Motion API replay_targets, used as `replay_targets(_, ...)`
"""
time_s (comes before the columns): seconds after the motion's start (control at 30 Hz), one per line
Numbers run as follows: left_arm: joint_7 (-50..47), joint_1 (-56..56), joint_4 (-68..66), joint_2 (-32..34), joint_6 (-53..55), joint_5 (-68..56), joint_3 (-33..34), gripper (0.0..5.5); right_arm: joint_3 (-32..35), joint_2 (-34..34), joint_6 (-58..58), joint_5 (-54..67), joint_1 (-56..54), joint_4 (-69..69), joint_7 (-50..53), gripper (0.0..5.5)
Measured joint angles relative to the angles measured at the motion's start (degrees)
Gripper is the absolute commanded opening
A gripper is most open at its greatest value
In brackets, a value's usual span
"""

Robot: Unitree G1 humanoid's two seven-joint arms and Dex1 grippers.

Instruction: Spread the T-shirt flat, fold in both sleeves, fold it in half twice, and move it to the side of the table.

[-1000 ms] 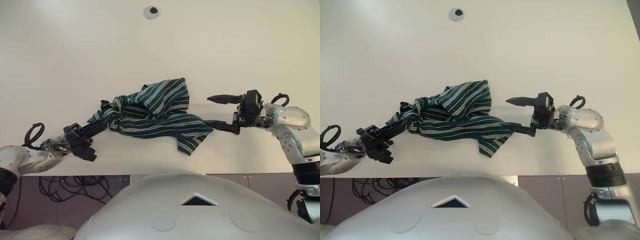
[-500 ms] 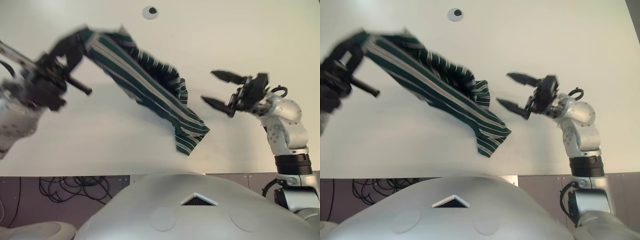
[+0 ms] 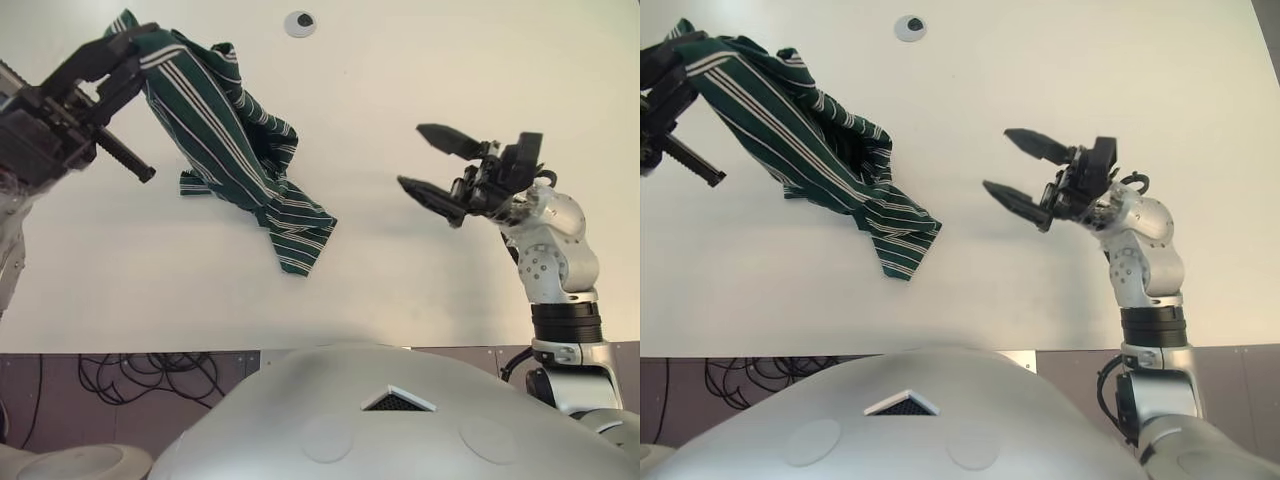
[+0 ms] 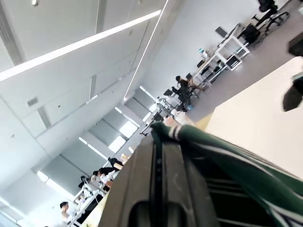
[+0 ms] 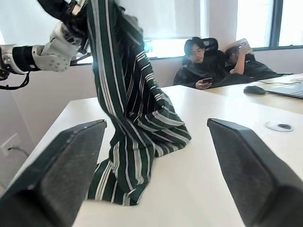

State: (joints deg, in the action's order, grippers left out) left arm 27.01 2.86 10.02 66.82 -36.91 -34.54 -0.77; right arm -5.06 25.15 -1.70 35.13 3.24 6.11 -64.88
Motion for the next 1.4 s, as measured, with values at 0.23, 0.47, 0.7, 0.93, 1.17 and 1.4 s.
replay_targets(0.23,-9.9,-12.3,9.3,-2.3,35.1,-6.0,4.0,0.0,-9.3,-2.7,3.1,-13.1,0.4,2.6,5.4,3.92)
replay_targets(0.47,-14.5,-23.8,17.9,-8.2,62.0,-11.0,1.0,0.0,-16.7,-15.5,9.3,-31.2,-3.6,-10.8,25.0,3.92)
replay_targets(0.7,-17.4,-30.2,20.5,-13.1,74.6,-13.7,4.3,0.0,-17.5,-17.7,11.8,-35.1,-5.8,-15.3,30.6,3.92)
replay_targets(0.93,-20.8,-33.1,20.2,-18.6,82.2,-17.1,8.1,0.0,-12.0,-12.7,26.5,-26.8,4.9,-5.6,26.3,3.92)
replay_targets(1.17,-21.4,-34.5,20.5,-21.0,86.9,-17.3,10.6,0.0,-17.7,-11.2,40.1,-42.0,11.1,-11.9,32.6,3.68)
replay_targets(1.4,-21.4,-34.7,22.2,-22.0,89.7,-18.3,13.1,0.0,-17.6,-13.8,41.6,-48.3,7.2,-16.3,42.7,2.39)
